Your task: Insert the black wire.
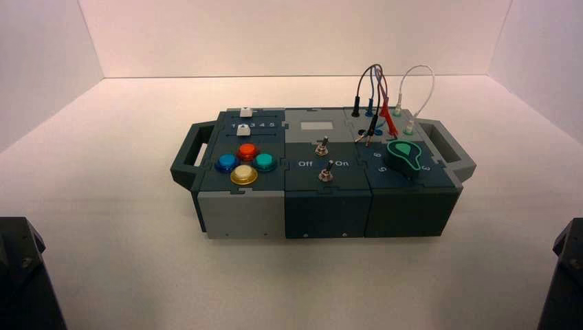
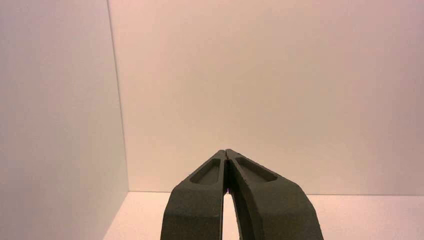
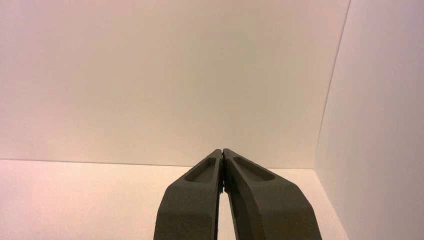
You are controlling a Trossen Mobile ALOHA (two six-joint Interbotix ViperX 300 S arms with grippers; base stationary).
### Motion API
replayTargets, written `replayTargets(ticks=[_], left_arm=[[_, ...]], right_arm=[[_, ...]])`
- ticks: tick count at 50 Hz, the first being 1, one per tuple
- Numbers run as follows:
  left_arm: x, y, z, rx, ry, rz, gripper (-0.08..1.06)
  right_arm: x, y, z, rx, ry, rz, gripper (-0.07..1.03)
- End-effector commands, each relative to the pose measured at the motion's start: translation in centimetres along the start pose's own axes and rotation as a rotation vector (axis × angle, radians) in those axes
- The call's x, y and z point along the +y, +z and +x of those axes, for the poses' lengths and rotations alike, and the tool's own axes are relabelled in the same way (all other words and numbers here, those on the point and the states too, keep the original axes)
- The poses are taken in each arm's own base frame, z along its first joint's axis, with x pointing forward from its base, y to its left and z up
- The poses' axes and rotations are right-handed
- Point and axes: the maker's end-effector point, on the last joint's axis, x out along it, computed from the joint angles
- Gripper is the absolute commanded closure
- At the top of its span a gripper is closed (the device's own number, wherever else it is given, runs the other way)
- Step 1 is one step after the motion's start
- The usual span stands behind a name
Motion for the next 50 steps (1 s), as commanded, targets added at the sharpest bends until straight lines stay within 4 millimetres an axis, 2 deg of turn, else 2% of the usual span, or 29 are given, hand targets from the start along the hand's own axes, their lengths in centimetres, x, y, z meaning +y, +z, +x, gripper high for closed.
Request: replayTargets(ticks=[1,20,32,42,50], left_arm=[[0.0,0.6,0.2,-0.012,-0.002,0.003,1.01],[-0.1,0.6,0.3,-0.008,-0.002,0.003,1.01],[-0.7,-0.5,1.1,0.117,-0.027,0.005,1.01],[-2.6,-1.5,1.7,0.221,-0.099,0.019,1.01],[-5.1,-2.0,1.3,0.303,-0.193,0.031,1.01]], right_arm=[[0.1,1.1,0.2,-0.028,0.004,0.008,0.98],[0.2,1.1,0.2,-0.020,0.007,0.012,0.98],[2.8,0.7,0.3,0.100,0.106,0.029,0.98],[5.0,1.3,0.0,0.204,0.193,0.027,0.98],[6.5,0.6,-0.2,0.334,0.244,0.059,0.98]])
